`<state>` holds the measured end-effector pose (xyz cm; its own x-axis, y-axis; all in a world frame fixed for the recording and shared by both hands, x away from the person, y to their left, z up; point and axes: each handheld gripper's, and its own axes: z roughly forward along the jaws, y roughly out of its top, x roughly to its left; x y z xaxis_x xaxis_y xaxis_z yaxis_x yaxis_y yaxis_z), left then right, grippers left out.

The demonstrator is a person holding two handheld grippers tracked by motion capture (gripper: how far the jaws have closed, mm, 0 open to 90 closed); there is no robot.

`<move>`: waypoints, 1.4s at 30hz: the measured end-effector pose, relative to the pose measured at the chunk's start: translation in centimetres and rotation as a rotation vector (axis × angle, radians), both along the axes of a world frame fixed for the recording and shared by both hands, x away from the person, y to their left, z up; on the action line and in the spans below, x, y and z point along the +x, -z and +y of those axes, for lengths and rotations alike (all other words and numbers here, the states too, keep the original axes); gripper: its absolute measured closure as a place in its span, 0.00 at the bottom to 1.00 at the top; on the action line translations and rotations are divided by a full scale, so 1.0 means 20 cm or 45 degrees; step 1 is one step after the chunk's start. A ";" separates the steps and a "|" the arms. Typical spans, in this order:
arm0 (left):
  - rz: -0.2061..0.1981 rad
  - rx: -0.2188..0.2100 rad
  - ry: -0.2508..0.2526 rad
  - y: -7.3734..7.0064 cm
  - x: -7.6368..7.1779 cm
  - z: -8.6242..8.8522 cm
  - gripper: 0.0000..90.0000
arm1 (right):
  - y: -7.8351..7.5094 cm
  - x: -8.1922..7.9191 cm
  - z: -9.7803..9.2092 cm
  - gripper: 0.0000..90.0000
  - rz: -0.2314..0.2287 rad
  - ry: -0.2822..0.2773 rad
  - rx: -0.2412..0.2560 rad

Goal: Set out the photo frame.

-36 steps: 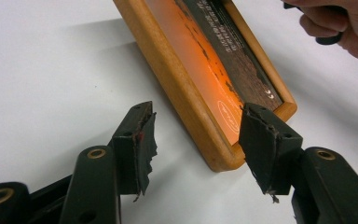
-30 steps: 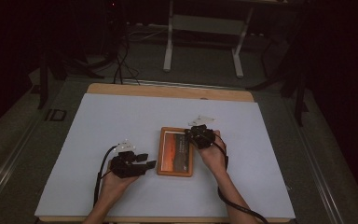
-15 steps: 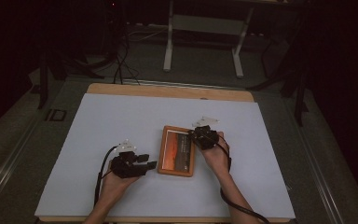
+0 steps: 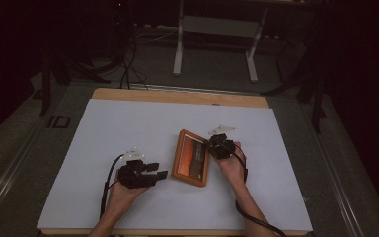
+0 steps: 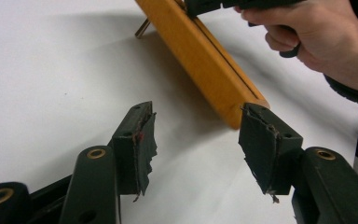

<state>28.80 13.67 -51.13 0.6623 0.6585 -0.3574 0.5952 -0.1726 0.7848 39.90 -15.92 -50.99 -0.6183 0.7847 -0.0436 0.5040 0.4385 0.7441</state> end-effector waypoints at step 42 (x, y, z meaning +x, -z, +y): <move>0.200 -0.089 -0.008 0.01 0.10 -0.32 0.55 | 0.04 0.02 -0.03 1.00 0.016 0.010 0.021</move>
